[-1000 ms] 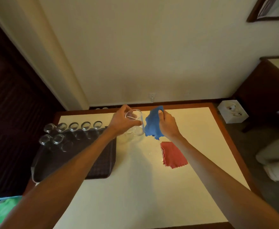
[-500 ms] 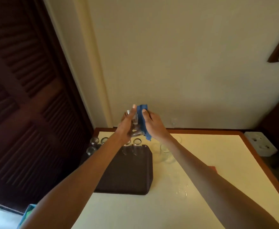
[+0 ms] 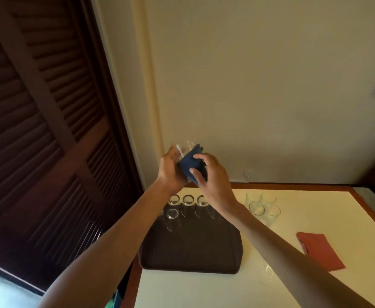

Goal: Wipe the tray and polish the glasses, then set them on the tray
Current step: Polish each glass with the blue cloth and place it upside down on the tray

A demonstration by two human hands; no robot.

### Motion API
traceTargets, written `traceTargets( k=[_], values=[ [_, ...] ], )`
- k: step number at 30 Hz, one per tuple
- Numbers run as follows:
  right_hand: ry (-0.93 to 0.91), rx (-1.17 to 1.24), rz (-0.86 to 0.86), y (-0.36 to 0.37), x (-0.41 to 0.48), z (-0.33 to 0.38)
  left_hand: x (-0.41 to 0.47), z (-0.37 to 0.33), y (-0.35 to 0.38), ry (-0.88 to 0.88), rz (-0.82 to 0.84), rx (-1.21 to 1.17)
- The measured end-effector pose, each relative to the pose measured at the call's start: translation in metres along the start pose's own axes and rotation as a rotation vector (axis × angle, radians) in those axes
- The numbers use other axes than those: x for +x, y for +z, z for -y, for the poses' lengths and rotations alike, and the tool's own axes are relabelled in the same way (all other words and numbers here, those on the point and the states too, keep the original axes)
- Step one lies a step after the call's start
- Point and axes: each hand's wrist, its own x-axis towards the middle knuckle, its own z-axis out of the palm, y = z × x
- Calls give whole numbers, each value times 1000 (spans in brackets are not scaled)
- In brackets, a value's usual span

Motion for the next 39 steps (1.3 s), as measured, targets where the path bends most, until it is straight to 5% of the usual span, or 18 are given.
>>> traceTargets(
  k=[5, 9, 17, 25, 34, 39],
  values=[
    [-14, -39, -114, 23, 5, 6, -6, -3, 6, -69, 20, 79],
    [161, -51, -100, 33, 23, 8, -3, 4, 5, -44, -17, 165],
    [546, 379, -34, 34, 47, -5, 9, 4, 8, 42, -30, 346],
    [200, -68, -95, 43, 15, 2, 24, 9, 9, 39, -121, 336],
    [592, 361, -62, 12, 50, -9, 10, 16, 34, 58, -152, 416],
    [576, 287, -24, 13, 33, -4, 12, 11, 38, 62, -243, 388]
  ],
)
